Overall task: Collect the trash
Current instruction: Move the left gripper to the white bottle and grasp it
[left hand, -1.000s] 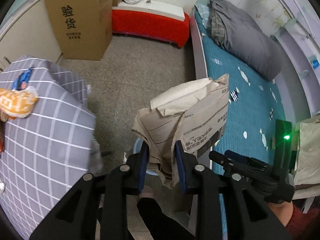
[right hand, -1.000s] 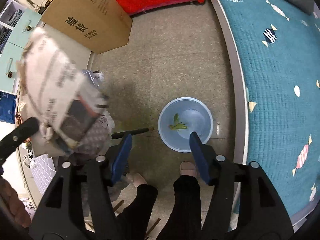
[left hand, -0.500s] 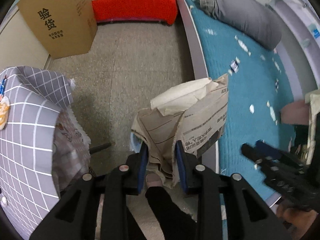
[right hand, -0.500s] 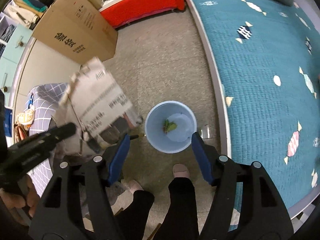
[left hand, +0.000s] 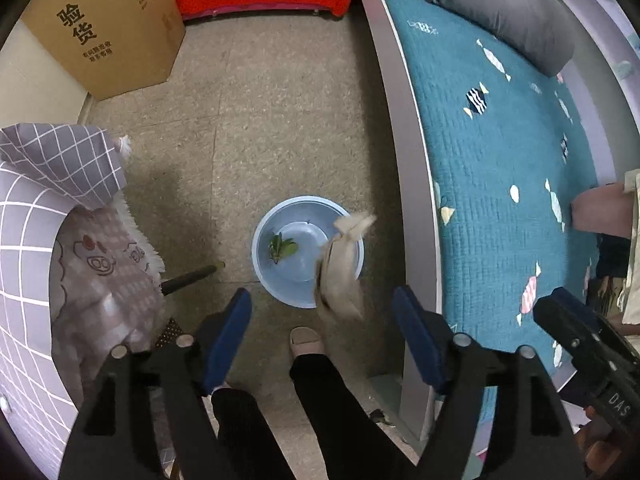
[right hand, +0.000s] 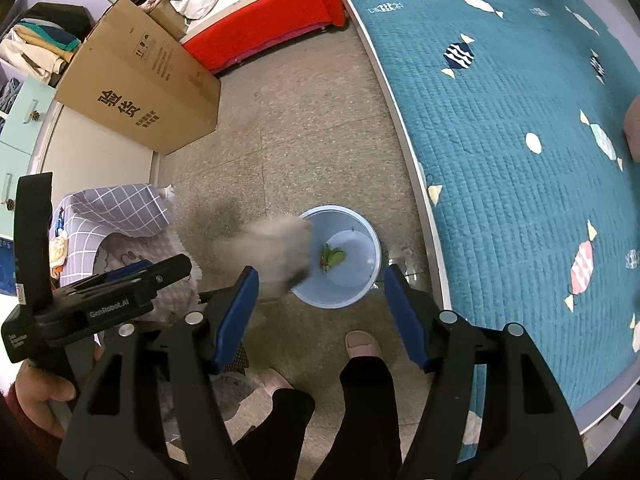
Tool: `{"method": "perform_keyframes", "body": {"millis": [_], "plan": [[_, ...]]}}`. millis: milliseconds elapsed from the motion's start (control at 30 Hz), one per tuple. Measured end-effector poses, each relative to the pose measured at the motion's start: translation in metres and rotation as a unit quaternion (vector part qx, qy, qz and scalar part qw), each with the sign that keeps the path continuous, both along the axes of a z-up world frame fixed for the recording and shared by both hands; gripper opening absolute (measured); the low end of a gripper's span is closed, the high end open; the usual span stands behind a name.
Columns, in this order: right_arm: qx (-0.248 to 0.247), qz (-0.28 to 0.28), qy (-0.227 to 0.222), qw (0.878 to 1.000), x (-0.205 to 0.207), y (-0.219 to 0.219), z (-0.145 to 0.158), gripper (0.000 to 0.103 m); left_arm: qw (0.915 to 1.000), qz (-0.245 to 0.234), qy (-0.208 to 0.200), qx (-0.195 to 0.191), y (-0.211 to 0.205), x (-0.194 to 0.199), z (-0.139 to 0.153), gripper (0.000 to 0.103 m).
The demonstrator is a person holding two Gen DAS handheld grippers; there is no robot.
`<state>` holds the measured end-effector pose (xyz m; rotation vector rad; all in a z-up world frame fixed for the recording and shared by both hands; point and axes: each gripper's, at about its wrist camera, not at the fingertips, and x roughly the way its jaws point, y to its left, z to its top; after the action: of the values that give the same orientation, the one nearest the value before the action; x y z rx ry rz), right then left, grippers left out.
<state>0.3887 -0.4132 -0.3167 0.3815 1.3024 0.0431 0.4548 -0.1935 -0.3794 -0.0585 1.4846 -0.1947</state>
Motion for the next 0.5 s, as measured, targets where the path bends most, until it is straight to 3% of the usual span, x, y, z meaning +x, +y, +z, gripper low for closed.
{"method": "perform_keyframes", "body": {"millis": [267,500], "plan": [[0.004,0.025,-0.009,1.000,-0.001,0.019,0.010,0.065,0.9996,0.018,-0.017,-0.010,0.011,-0.017,0.023,0.072],[0.017,0.073,-0.028,0.997,0.003,0.066,0.032,0.065,0.9973,0.051,-0.047,-0.022,0.055,-0.041,0.064,0.072]]}}
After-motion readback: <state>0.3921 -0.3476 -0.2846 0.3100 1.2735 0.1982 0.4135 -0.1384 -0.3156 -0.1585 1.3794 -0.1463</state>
